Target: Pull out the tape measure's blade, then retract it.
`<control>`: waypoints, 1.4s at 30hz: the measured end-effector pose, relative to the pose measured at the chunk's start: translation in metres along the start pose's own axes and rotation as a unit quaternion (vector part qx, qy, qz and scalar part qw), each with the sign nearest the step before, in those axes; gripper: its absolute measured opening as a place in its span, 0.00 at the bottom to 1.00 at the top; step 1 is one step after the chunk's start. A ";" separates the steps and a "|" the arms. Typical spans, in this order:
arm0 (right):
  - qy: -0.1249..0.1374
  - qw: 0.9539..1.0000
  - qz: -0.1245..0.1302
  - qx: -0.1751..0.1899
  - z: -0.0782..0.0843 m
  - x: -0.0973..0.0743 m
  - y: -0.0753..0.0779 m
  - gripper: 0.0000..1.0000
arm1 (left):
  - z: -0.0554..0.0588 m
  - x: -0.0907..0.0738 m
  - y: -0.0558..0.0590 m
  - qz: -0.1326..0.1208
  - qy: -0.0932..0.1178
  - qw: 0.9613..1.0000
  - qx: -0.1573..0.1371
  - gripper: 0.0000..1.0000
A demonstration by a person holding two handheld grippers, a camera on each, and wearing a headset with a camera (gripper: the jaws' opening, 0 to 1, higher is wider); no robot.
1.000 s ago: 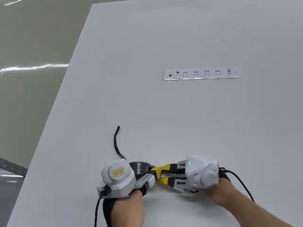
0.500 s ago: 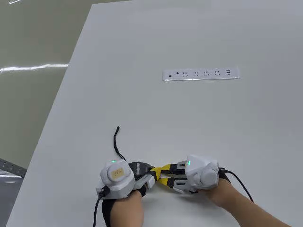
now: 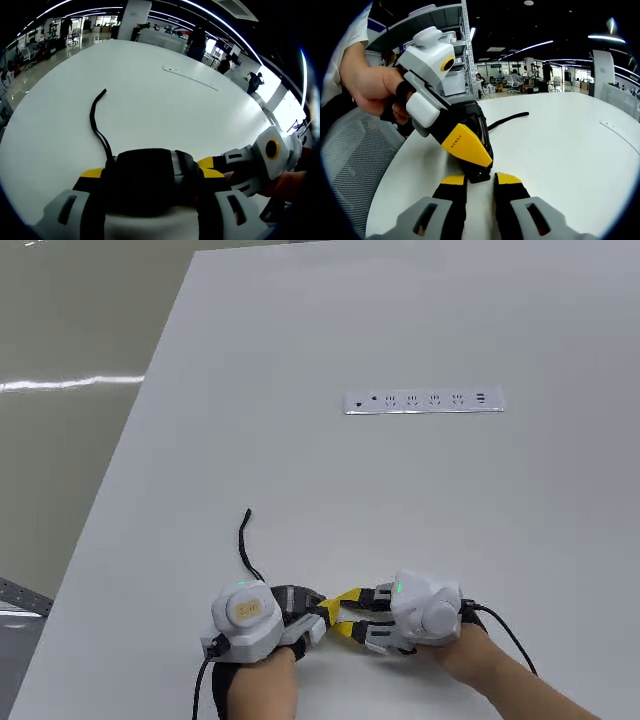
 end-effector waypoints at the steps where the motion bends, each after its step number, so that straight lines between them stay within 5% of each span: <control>1: -0.001 1.000 0.000 0.001 0.000 0.000 -0.001 0.21 | 0.000 0.000 0.000 0.001 0.000 1.000 0.002 0.72; 15: -0.006 1.000 0.011 -0.006 -0.004 -0.003 -0.003 0.33 | 0.003 -0.001 0.001 0.015 -0.001 1.000 0.016 0.73; 42: -0.008 0.999 0.046 0.009 -0.006 -0.027 -0.007 0.40 | -0.001 -0.011 -0.001 0.045 0.015 0.997 0.054 0.79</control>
Point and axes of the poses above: the centre of the closed fingertips' face, and the gripper's own axes: x roughly forward along the fingers, y roughly to its right, z roughly out of its underside, the point moved 3 cm from there along -x, roughly backward along the fingers, and after that the axes turned 5 degrees about y, right-handed, at the moved point
